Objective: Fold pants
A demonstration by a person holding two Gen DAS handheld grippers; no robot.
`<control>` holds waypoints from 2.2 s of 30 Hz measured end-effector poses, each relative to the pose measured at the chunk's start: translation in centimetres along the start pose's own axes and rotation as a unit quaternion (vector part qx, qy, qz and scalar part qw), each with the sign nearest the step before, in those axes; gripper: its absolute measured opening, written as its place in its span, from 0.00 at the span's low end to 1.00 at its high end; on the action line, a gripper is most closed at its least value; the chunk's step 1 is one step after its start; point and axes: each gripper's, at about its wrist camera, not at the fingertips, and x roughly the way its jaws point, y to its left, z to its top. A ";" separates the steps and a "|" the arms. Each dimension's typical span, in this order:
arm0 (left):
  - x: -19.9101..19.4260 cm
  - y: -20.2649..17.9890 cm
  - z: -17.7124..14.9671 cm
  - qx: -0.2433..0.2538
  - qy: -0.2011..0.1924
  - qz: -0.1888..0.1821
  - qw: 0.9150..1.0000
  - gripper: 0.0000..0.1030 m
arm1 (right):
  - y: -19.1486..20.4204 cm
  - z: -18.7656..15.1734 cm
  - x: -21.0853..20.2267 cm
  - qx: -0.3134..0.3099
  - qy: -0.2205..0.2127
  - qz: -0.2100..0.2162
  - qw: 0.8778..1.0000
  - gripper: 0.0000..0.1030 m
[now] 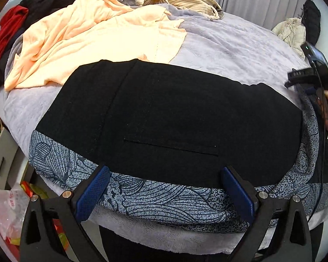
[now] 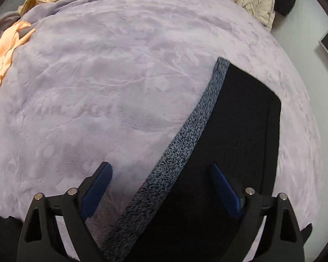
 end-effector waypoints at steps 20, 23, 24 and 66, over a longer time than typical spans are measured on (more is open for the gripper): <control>0.9 -8.9 1.7 0.060 0.023 -0.082 0.995 0.99 | -16.5 -20.9 -12.1 0.217 -0.209 0.140 0.943 0.69; 0.9 -10.4 0.4 0.116 0.001 -0.036 0.993 0.99 | -19.0 -20.0 -11.1 0.233 -0.240 0.157 0.929 0.86; 0.7 -10.3 0.3 0.115 0.001 -0.038 0.993 0.99 | -20.0 -19.4 -10.7 0.244 -0.241 0.167 0.925 0.86; 0.7 -17.5 -1.2 0.168 0.040 -0.044 0.984 0.99 | -20.3 -25.3 -17.0 0.116 -0.264 -0.121 0.950 0.07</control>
